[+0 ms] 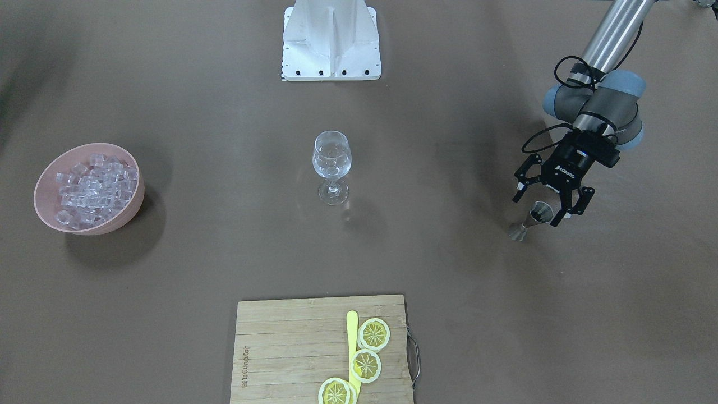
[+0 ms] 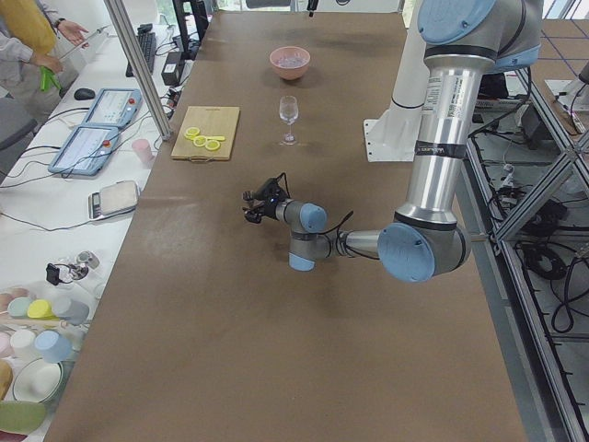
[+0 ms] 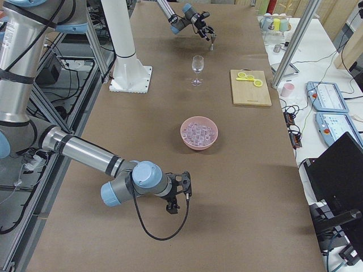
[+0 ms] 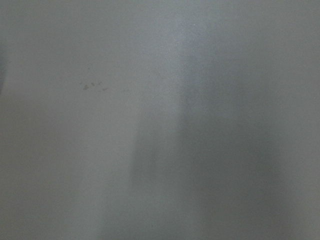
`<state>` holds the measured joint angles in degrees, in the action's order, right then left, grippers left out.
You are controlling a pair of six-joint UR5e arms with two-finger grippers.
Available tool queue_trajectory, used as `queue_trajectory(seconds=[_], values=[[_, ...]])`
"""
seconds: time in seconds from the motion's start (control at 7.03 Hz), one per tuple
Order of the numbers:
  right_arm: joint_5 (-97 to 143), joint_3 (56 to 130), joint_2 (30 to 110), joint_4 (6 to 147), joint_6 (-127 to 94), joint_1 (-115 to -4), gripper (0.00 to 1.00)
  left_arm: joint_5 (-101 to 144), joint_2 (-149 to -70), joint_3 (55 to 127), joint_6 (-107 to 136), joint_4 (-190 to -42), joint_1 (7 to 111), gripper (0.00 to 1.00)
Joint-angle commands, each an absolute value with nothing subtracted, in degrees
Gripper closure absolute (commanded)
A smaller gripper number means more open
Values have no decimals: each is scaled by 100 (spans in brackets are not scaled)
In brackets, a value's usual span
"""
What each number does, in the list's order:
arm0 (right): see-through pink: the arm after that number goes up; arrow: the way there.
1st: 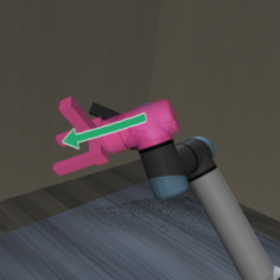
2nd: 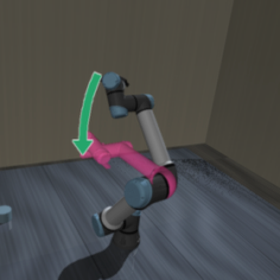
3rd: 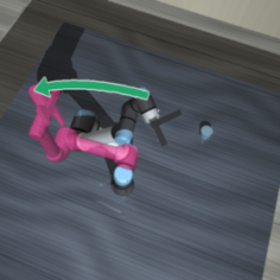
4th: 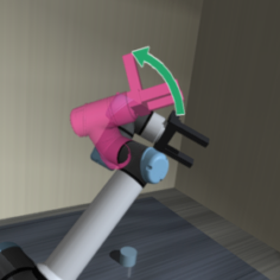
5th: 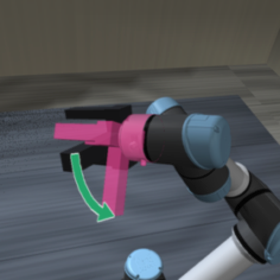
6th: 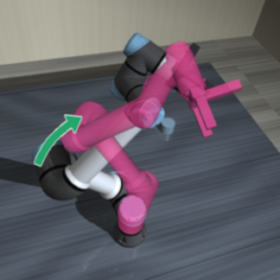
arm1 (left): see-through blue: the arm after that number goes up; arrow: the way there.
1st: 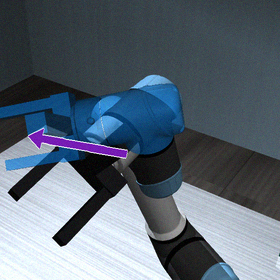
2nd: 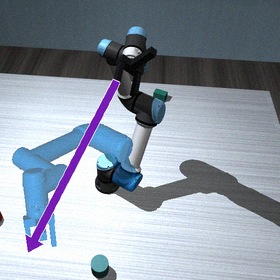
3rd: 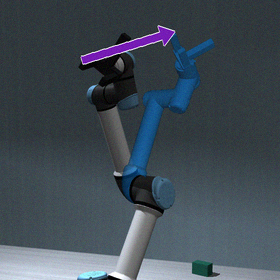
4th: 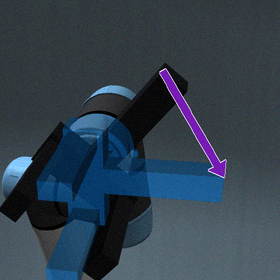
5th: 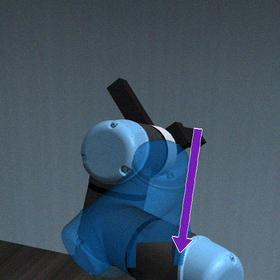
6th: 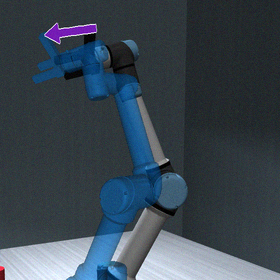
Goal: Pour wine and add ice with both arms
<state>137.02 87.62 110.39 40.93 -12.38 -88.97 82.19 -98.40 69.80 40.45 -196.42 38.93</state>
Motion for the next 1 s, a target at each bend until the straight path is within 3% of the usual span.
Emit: queue_trajectory(seconds=[0.0, 0.85], values=[[13702, 8771, 11048, 4096, -1231, -8895, 0, 7683, -9852, 6979, 4034, -19600, 3649, 3], [13702, 8771, 11083, 4087, -1230, -8903, 0, 7286, -9984, 6961, 4008, -19573, 3269, 3]])
